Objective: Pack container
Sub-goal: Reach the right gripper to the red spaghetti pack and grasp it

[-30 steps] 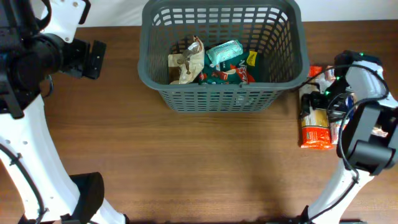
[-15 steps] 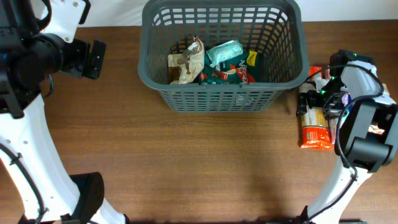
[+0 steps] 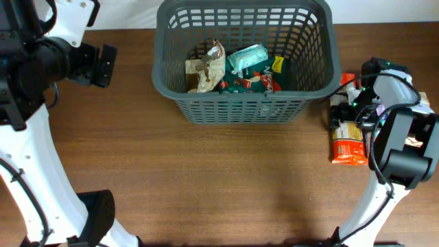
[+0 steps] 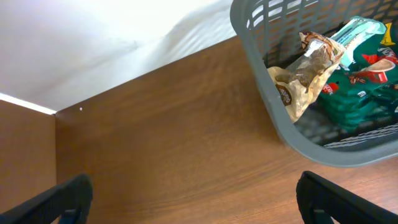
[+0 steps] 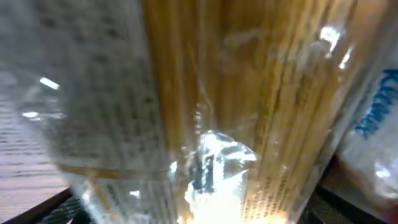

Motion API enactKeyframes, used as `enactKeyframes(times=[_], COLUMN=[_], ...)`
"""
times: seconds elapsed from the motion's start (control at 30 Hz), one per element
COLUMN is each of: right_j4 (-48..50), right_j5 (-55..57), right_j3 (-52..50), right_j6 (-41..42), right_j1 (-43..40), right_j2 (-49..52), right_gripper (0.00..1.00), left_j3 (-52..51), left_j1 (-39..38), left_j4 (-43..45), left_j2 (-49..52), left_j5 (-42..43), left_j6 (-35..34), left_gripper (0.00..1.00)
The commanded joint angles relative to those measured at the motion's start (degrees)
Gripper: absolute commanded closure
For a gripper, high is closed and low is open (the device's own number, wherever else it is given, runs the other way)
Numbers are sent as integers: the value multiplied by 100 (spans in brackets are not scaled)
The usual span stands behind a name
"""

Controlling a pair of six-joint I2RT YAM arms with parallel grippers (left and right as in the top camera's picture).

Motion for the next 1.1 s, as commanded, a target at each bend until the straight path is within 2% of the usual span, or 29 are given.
enactKeyframes(times=[0.0, 0.1, 0.2, 0.23, 0.27, 0.43, 0.6, 1.07], right_j4=[98, 142, 125, 114, 63, -28, -157, -852], right_j5=[264, 258, 120, 26, -293, -774, -1276, -1357], right_j3=[-227, -345, -363, -363, -358, -212, 243, 2328], right_j6=[297, 374, 404, 402, 402, 402, 463, 896], right_j1=[-92, -146, -170, -170, -170, -170, -170, -166], right_j2=[107, 107, 107, 105, 105, 57, -170, -1180], right_gripper=[9, 21, 42, 53, 71, 86, 88, 87], left_j3=[4, 4, 4, 4, 4, 4, 4, 4], left_j1=[20, 20, 20, 20, 20, 20, 20, 20], left_j4=[-15, -17, -17, -15, -17, -15, -17, -15], left_j2=[-13, -13, -13, -13, -13, -13, -13, -13], left_j5=[-22, -22, -22, -22, -22, -22, -22, -22], left_j6=[-55, -57, -55, -55, -55, -55, -55, -55], left_gripper=[1, 1, 1, 1, 1, 1, 1, 1])
